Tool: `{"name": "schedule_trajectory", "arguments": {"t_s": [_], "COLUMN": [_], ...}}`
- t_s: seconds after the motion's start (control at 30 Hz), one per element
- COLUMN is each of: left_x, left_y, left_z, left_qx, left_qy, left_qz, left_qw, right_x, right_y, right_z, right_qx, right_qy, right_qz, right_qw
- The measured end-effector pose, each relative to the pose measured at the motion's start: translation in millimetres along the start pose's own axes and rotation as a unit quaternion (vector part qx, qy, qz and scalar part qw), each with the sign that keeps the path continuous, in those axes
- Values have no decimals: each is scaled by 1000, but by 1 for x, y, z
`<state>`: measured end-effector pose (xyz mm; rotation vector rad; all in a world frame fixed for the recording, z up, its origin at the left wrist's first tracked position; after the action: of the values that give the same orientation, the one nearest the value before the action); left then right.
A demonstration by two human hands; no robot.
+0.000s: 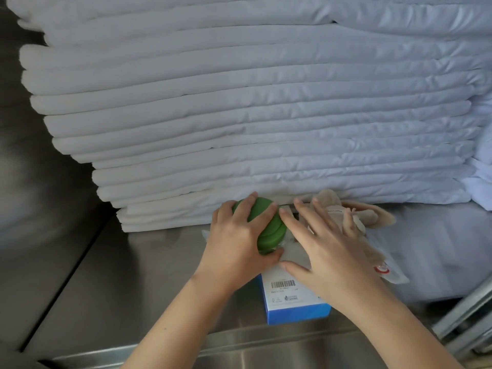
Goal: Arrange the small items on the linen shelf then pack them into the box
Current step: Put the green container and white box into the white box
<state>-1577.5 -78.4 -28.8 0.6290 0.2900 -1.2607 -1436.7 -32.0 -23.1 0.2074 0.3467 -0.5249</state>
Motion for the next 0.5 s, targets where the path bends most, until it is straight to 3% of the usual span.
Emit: {"name": "schedule_trajectory", "arguments": {"t_s": [0.23, 0.5], "left_x": [35, 83], "left_y": [-34, -67], "left_z": [30, 33], "left_qx": [-32, -44], "left_qy": [0, -25], "left_qz": [27, 67], "left_qw": [999, 996], "right_x": [-8, -5], "right_y": [-42, -90], "right_z": [-1, -17], "right_qx": [-15, -38], "right_qy": [17, -41], "right_qz": [52, 88], "right_qw": [998, 995]}}
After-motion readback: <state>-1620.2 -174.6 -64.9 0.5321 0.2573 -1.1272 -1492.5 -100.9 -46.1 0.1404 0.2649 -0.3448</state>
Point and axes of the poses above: each hand's wrist, its own x-axis away from the middle knuckle, its own z-axis out of the back of the hand, y = z × x, the point moved 2 cm from there along -x, towards the middle knuckle, and after that the axes turned 12 degrees about z, right-handed, at the moved point
